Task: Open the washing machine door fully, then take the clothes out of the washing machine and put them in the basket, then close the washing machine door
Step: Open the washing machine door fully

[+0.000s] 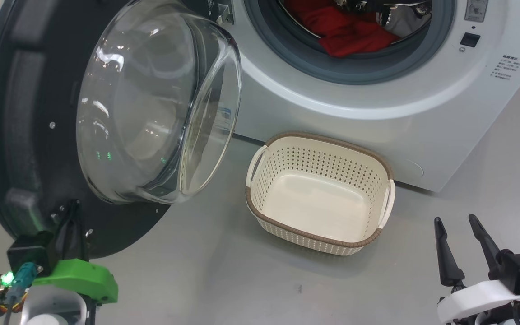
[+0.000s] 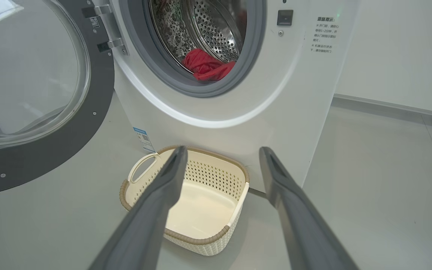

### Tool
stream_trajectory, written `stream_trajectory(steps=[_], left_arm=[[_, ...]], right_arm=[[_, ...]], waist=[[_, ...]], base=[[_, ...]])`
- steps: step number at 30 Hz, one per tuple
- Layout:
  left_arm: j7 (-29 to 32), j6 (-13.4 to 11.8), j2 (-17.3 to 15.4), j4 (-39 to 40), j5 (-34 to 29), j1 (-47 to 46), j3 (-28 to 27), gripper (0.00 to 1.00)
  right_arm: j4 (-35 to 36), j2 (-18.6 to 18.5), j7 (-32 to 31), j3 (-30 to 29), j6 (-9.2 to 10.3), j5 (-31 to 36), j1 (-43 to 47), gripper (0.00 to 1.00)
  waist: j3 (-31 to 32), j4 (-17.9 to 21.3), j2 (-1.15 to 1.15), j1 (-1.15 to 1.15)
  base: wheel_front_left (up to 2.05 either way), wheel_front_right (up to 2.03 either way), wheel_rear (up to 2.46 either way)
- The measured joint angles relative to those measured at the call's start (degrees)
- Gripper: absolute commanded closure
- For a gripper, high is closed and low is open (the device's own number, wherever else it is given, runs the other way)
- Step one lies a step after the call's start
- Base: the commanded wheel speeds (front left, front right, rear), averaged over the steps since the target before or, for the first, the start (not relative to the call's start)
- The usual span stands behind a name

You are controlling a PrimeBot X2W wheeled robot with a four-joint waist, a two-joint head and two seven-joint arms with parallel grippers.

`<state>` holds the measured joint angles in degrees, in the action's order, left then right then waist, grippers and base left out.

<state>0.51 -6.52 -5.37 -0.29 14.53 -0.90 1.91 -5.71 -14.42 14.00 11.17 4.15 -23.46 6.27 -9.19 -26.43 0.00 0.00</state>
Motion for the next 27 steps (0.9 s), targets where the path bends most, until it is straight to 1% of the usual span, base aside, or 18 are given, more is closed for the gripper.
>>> stream_trajectory(steps=[6,15,23,27], left_arm=[[-1.1,0.0,0.6,-2.7,1.5,-3.1,-3.8,1.00],[-2.2,0.0,0.4,-7.1,2.4,-7.4,-7.1,1.00],[-2.6,0.0,-1.5,-11.8,3.2,-10.4,-9.6,1.00],[-3.2,0.0,-1.9,-13.6,3.5,-11.3,-10.6,1.00]], right_arm=[[0.2,-0.5,-0.1,-0.1,-0.02,0.0,-0.3,0.00],[0.2,-1.0,-0.1,-0.1,-0.52,0.0,-0.9,0.00],[0.2,-1.1,-0.2,0.0,-0.54,0.0,-1.1,0.00],[0.2,-1.1,-0.2,0.1,-0.55,0.0,-1.1,0.00]], waist=[[-1.1,0.0,0.00,0.00],[-1.2,0.0,0.00,0.00],[-1.0,0.2,0.00,0.00],[-1.0,0.4,0.00,0.00]], base=[[0.00,0.00,0.00],[0.00,0.00,0.00],[0.00,0.00,0.00],[0.00,0.00,0.00]])
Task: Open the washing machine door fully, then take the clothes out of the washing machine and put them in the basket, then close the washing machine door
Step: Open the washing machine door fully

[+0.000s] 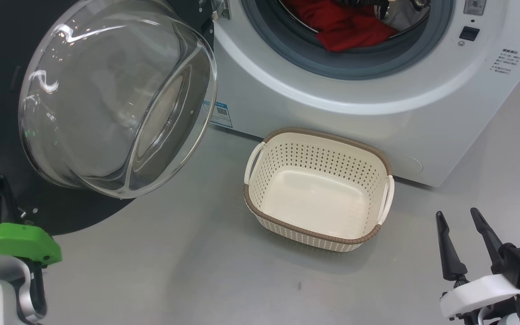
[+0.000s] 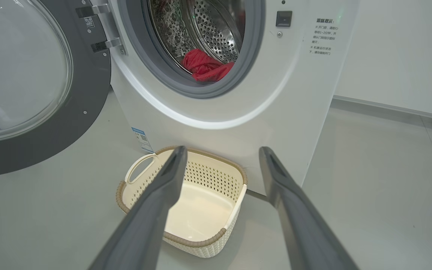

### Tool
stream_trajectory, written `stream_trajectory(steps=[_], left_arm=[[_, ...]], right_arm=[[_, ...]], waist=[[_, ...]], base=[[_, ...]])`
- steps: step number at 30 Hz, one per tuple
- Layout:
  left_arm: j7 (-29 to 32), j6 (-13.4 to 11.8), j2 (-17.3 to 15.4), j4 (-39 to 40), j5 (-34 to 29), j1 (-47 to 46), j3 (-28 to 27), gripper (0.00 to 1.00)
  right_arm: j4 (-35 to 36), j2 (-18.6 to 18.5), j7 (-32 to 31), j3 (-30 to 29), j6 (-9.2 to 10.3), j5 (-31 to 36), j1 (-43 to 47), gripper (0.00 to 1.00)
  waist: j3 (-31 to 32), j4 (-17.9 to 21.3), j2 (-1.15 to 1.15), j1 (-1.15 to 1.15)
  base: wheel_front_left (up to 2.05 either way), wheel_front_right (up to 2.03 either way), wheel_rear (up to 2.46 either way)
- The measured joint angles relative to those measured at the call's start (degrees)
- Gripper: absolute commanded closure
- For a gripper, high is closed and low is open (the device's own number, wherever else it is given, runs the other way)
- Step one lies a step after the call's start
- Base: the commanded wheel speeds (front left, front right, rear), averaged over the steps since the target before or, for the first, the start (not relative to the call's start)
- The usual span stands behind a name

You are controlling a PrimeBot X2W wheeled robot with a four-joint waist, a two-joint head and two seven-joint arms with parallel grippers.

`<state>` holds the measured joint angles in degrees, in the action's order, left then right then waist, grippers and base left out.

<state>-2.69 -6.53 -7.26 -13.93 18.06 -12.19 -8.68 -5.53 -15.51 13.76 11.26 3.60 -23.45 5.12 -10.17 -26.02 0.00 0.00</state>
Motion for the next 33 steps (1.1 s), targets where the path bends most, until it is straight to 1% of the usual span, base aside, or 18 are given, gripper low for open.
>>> stream_trajectory(steps=[5,7,9,14,22,26,33], left_arm=[[-1.3,0.0,-0.1,-2.0,0.0,-0.4,-0.6,1.00],[-2.2,0.0,-0.1,-2.3,0.1,-0.3,-1.4,1.00],[-3.0,0.0,-0.1,-2.3,0.1,0.0,-2.2,1.00],[-5.2,-0.2,0.1,-2.1,0.0,2.1,-1.9,1.00],[-8.3,-0.2,1.6,1.6,-2.1,6.1,1.3,1.00],[-9.3,-0.2,2.5,4.5,-2.7,8.4,1.8,1.00],[-9.8,-0.2,3.1,8.1,-3.6,12.7,3.4,1.00]], right_arm=[[-0.2,0.0,-0.1,0.3,-0.02,0.0,-0.1,0.00],[-0.5,0.2,-0.1,0.7,-0.55,0.0,-0.3,0.00],[-0.6,0.6,-0.1,0.9,-0.59,0.0,-0.4,0.00],[-0.8,0.7,-0.1,0.8,-0.58,0.0,-0.5,0.00],[-0.8,0.8,-0.1,0.2,-0.51,0.0,-0.5,0.00],[-0.8,1.0,-0.1,0.2,-0.51,0.0,-0.5,0.00],[-1.1,1.1,-0.1,0.1,-0.49,0.0,-0.5,0.00]], waist=[[0.2,0.3,0.00,0.00],[0.4,0.6,0.00,0.00],[0.8,1.0,0.00,0.00],[1.8,1.6,0.00,0.00],[2.4,1.7,0.00,0.00],[2.6,1.7,0.00,0.00],[3.3,2.2,0.00,0.00]], base=[[0.00,0.00,0.00],[0.00,0.00,0.00],[0.00,0.00,0.00],[0.00,0.00,0.00],[0.00,0.00,0.00],[0.00,0.00,0.00],[0.00,0.00,0.00]])
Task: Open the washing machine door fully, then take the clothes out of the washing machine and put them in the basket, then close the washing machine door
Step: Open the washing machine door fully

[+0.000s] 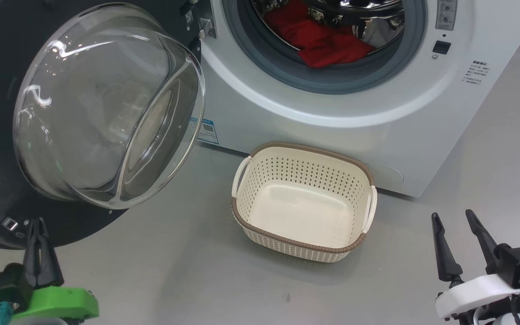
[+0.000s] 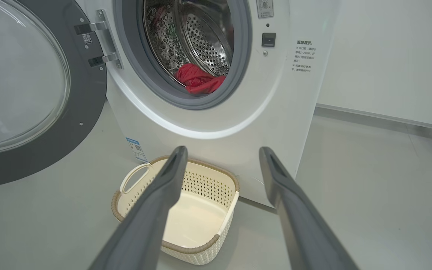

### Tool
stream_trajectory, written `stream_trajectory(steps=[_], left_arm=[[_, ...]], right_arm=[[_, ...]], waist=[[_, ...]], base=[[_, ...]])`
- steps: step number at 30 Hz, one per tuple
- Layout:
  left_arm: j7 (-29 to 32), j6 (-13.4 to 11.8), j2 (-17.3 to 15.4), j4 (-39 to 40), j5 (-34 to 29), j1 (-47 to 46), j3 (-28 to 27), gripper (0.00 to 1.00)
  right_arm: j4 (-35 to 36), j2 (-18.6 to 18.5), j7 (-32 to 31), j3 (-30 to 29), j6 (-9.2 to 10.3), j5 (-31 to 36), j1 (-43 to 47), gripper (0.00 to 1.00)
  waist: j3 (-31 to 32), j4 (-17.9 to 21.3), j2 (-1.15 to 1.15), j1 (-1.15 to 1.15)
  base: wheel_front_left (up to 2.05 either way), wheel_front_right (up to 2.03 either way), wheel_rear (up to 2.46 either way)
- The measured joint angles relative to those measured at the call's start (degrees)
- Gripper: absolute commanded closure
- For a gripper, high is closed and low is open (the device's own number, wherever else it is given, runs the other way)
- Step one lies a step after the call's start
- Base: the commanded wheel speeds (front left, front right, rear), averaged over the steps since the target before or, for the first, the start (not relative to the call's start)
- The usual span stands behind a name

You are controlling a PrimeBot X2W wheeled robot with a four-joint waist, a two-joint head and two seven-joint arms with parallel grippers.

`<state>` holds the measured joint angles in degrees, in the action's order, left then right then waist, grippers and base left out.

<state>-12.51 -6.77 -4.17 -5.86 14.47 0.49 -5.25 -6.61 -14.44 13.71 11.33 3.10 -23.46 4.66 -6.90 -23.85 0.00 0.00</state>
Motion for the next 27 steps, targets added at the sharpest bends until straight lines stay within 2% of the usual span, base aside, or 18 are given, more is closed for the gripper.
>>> stream_trajectory(steps=[13,14,16,17,18,19,27], left_arm=[[-0.2,0.6,1.1,5.8,-0.5,5.8,7.3,1.00],[-0.2,0.9,1.2,6.0,-0.5,6.2,7.8,0.93],[-0.1,1.0,1.2,6.4,-0.5,7.0,8.6,0.53],[0.0,1.0,1.2,6.6,-0.5,7.4,9.2,0.23],[0.2,1.4,1.2,6.9,-0.5,7.7,9.8,0.04],[0.4,1.6,1.2,7.1,-0.4,7.9,10.5,0.00],[1.4,2.0,1.3,7.6,-0.5,8.3,12.4,0.00]], right_arm=[[-0.2,0.7,0.1,0.2,0.07,0.0,0.0,0.00],[-0.2,0.9,0.1,0.3,0.07,0.0,0.0,0.00],[-0.2,1.4,0.2,0.5,0.07,0.0,-0.1,0.00],[-0.2,1.6,0.2,0.5,0.07,0.0,-0.1,0.00],[-0.2,1.7,0.2,0.6,0.07,0.0,-0.1,0.00],[-0.2,1.8,0.2,0.7,0.07,0.0,-0.1,0.00],[-0.5,2.4,0.2,1.5,0.05,0.0,-0.1,0.00]], waist=[[1.1,3.2,0.00,0.00],[1.2,3.6,0.00,0.00],[1.4,4.4,0.00,0.00],[1.6,4.9,0.00,0.00],[1.7,5.4,0.00,0.00],[1.8,5.8,0.00,0.00],[2.5,10.0,0.00,0.00]], base=[[0.00,0.00,0.00],[0.00,0.00,0.00],[0.00,0.00,0.00],[0.00,0.00,0.00],[0.00,0.00,0.00],[0.00,0.00,0.00],[0.00,0.00,0.00]])
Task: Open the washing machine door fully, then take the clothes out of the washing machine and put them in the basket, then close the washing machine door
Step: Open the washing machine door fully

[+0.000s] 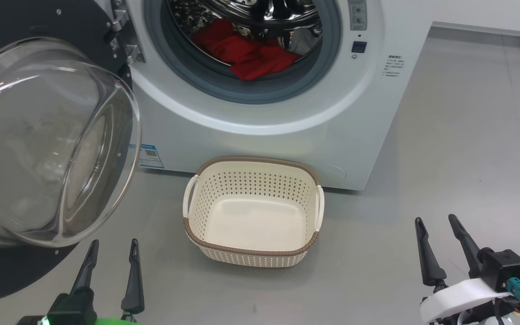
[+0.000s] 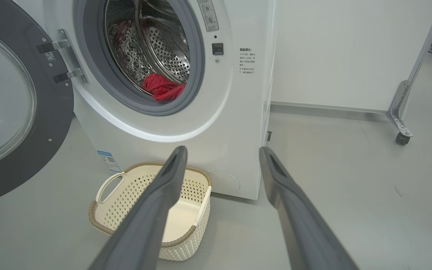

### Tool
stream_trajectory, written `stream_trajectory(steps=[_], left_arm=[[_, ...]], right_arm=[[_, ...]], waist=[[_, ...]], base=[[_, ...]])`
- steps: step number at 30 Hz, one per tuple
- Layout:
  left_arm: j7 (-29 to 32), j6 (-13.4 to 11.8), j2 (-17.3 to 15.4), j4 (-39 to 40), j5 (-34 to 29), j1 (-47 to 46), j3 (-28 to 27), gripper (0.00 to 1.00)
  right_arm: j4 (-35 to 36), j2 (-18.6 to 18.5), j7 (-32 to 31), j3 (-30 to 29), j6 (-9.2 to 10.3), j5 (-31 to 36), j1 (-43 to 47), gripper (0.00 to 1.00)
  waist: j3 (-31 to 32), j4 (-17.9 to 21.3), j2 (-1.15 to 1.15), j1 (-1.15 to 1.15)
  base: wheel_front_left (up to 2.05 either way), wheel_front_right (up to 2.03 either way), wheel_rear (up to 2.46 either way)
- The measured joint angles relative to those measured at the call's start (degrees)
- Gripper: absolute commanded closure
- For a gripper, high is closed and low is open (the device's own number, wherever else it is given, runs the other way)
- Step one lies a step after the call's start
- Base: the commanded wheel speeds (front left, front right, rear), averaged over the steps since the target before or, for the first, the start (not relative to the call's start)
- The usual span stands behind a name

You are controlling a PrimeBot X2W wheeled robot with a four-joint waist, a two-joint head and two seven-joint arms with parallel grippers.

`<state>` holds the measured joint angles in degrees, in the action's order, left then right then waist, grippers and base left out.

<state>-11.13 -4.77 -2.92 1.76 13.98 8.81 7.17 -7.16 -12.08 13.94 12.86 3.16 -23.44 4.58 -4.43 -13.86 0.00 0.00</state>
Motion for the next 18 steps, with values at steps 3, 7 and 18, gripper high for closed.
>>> stream_trajectory(steps=[3,7,18], left_arm=[[0.3,-0.1,0.0,0.0,-0.2,0.0,0.0,0.00],[1.0,-0.3,0.0,-0.2,-1.2,0.5,-0.2,0.00],[2.3,-0.7,0.0,-0.3,-2.9,1.1,-0.8,0.00]], right_arm=[[-0.2,0.2,0.0,0.2,0.00,0.3,0.0,0.00],[-0.2,0.6,0.0,0.6,-0.04,0.4,-0.1,0.00],[-0.3,0.8,0.0,0.9,-0.08,0.8,-0.5,0.00]], waist=[[0.2,1.7,0.00,0.00],[0.5,4.2,0.00,0.00],[1.3,12.0,0.00,0.00]], base=[[0.00,0.00,0.00],[0.00,0.00,0.00],[0.00,0.00,0.00]])
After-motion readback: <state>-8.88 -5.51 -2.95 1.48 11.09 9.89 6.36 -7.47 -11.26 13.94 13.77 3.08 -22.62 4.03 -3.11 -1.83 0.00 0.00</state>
